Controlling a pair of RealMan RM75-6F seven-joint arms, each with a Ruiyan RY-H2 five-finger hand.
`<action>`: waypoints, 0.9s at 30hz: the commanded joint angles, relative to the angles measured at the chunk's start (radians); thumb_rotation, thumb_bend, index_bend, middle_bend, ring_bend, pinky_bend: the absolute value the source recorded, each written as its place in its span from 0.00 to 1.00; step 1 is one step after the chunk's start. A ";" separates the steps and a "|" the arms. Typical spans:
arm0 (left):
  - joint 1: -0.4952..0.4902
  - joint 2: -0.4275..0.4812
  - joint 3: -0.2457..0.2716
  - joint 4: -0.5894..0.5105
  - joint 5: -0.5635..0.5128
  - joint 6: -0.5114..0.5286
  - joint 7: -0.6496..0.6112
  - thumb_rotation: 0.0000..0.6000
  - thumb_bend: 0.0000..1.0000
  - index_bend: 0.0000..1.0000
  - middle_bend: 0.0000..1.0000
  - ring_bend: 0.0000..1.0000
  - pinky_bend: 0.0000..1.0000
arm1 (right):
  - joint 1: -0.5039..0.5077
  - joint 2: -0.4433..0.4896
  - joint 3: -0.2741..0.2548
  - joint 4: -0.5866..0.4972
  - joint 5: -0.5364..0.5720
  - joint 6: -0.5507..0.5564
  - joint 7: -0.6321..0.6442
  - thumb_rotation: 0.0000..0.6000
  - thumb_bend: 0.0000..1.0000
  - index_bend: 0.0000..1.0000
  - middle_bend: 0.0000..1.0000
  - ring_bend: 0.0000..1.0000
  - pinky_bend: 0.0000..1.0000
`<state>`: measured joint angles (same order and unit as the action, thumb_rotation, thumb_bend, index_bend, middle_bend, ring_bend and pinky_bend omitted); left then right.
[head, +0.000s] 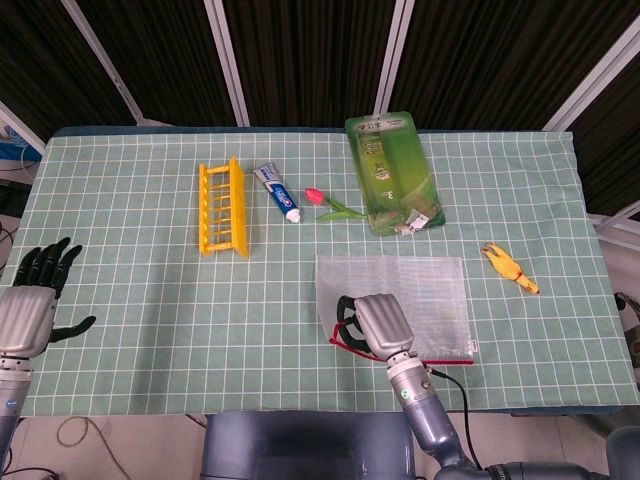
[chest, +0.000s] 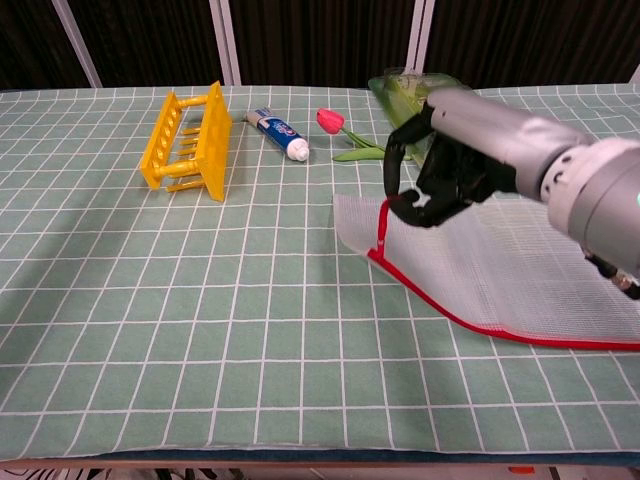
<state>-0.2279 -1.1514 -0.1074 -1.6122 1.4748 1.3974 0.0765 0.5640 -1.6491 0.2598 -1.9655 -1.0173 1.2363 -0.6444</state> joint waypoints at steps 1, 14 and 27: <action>-0.045 0.015 -0.021 -0.043 0.011 -0.042 0.039 1.00 0.08 0.00 0.00 0.00 0.00 | 0.028 0.030 0.040 -0.035 0.026 -0.002 -0.019 1.00 0.64 0.66 1.00 1.00 1.00; -0.296 0.014 -0.148 -0.218 -0.114 -0.318 0.194 1.00 0.15 0.14 0.00 0.00 0.00 | 0.120 0.079 0.135 -0.100 0.116 -0.005 -0.057 1.00 0.64 0.66 1.00 1.00 1.00; -0.541 -0.121 -0.202 -0.227 -0.341 -0.517 0.349 1.00 0.22 0.28 0.00 0.00 0.00 | 0.155 0.107 0.129 -0.121 0.157 0.016 -0.032 1.00 0.64 0.67 1.00 1.00 1.00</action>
<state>-0.7396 -1.2442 -0.3042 -1.8441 1.1630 0.9019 0.4022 0.7175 -1.5432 0.3891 -2.0849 -0.8616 1.2514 -0.6773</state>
